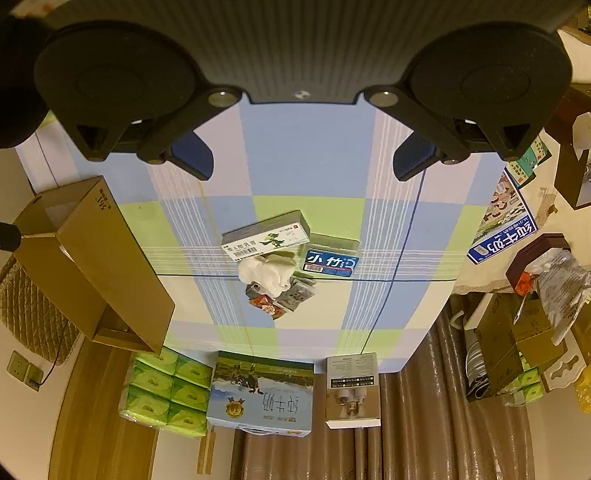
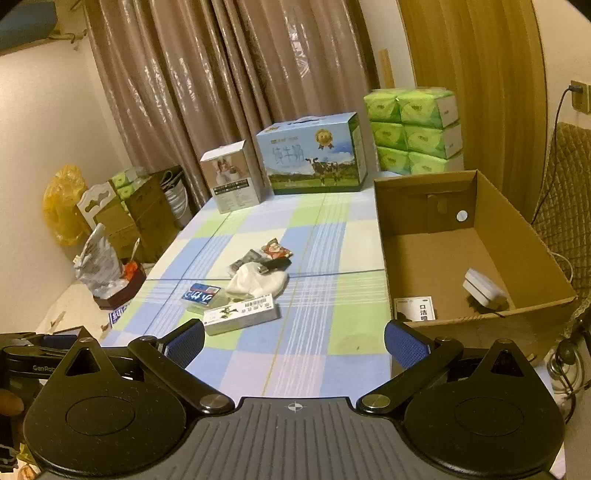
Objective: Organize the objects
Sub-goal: 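Withdraw both tools from the box back over the table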
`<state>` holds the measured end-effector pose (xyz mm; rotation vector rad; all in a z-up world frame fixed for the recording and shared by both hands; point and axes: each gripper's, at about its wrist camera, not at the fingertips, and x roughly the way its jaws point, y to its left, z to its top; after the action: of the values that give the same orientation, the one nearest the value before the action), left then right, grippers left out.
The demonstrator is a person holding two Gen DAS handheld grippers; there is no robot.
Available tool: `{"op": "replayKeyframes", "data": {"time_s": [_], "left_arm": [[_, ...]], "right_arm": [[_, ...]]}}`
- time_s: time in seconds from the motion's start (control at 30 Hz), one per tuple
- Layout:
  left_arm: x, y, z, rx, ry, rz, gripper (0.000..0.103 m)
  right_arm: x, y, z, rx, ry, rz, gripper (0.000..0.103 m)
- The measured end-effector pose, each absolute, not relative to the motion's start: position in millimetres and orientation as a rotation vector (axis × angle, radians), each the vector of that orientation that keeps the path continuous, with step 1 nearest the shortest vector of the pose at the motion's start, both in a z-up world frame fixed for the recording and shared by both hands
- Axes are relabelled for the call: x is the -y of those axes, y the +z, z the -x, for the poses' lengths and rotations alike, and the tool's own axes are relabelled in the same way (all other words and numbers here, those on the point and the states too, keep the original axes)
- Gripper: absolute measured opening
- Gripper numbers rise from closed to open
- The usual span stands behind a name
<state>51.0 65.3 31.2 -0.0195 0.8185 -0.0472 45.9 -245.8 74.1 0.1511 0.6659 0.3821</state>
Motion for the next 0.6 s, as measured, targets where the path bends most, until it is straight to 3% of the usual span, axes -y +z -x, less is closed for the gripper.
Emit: {"op": "replayKeyframes", "data": {"time_s": [0.6], "left_arm": [[-78.1, 14.3, -62.5, -0.849, -0.034, 0.023, 0.102]], "right_arm": [[214.2, 49.5, -67.5, -0.719, 0.471, -0.051, 0.101]]}}
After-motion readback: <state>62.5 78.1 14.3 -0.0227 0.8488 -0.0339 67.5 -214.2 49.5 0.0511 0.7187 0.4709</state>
